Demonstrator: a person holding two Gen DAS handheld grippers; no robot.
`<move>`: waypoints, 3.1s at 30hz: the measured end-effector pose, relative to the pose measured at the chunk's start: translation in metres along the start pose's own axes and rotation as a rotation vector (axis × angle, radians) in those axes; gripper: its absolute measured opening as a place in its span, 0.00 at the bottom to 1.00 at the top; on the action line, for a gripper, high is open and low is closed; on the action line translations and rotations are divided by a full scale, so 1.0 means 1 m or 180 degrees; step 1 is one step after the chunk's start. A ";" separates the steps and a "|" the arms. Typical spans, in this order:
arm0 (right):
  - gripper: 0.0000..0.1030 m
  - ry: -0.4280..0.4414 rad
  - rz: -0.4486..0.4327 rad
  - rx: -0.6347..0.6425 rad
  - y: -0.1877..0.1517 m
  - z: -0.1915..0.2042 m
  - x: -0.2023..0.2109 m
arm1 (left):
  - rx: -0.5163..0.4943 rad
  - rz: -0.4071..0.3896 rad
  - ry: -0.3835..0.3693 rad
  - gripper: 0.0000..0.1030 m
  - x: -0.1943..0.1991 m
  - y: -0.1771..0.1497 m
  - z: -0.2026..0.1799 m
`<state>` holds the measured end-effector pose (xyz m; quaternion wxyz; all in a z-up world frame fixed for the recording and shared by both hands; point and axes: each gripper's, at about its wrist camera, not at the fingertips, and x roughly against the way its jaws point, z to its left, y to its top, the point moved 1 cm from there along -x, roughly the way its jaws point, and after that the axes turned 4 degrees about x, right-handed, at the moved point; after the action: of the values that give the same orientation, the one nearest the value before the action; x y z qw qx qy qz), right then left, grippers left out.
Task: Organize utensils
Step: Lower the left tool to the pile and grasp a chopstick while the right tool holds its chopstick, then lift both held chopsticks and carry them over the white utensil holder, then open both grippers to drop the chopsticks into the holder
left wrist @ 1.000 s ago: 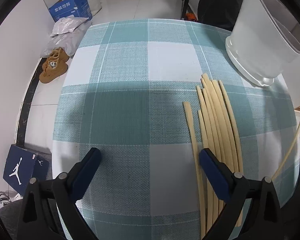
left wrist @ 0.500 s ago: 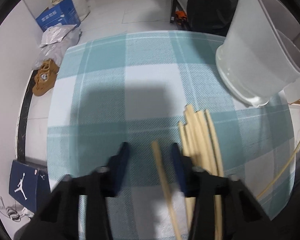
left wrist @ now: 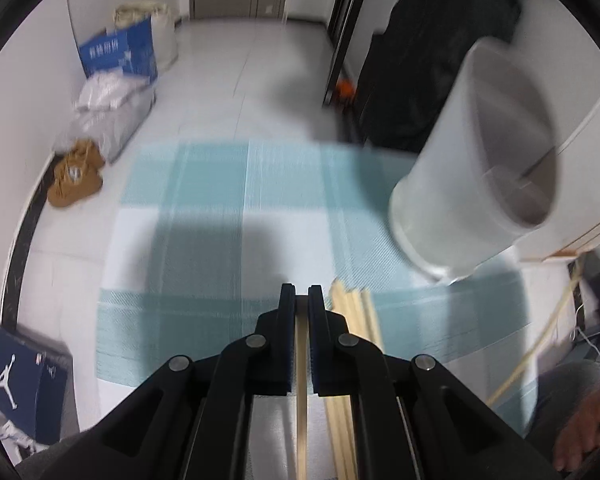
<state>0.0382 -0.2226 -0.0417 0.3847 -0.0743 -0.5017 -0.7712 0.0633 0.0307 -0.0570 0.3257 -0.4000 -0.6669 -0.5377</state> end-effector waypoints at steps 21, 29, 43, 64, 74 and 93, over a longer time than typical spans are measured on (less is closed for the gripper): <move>0.05 -0.0123 -0.0244 0.0750 -0.011 0.077 0.029 | 0.0181 -0.1533 -0.0695 0.02 0.089 -0.002 -0.005; 0.05 -0.0106 -0.0407 0.0732 0.018 0.080 0.047 | 0.0158 -0.1899 -0.0766 0.02 0.115 0.017 -0.021; 0.05 -0.0183 -0.0540 0.0721 0.126 0.083 0.072 | -0.0105 -0.2415 -0.0918 0.02 0.150 0.098 -0.075; 0.05 -0.0574 -0.0789 0.0844 0.205 0.051 0.016 | -0.0297 -0.2540 -0.0978 0.02 0.073 0.156 -0.100; 0.05 -0.0519 -0.0628 0.0955 0.192 0.044 -0.014 | -0.0616 -0.2414 -0.1065 0.02 0.064 0.142 -0.103; 0.29 -0.0143 -0.0531 0.0410 0.180 0.032 -0.003 | -0.0309 -0.1761 -0.1486 0.63 0.092 0.159 -0.065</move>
<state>0.1521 -0.2305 0.1009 0.3118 -0.0246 -0.5631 -0.7649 0.1610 0.0006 0.1085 -0.0124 -0.3315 -0.7800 -0.5307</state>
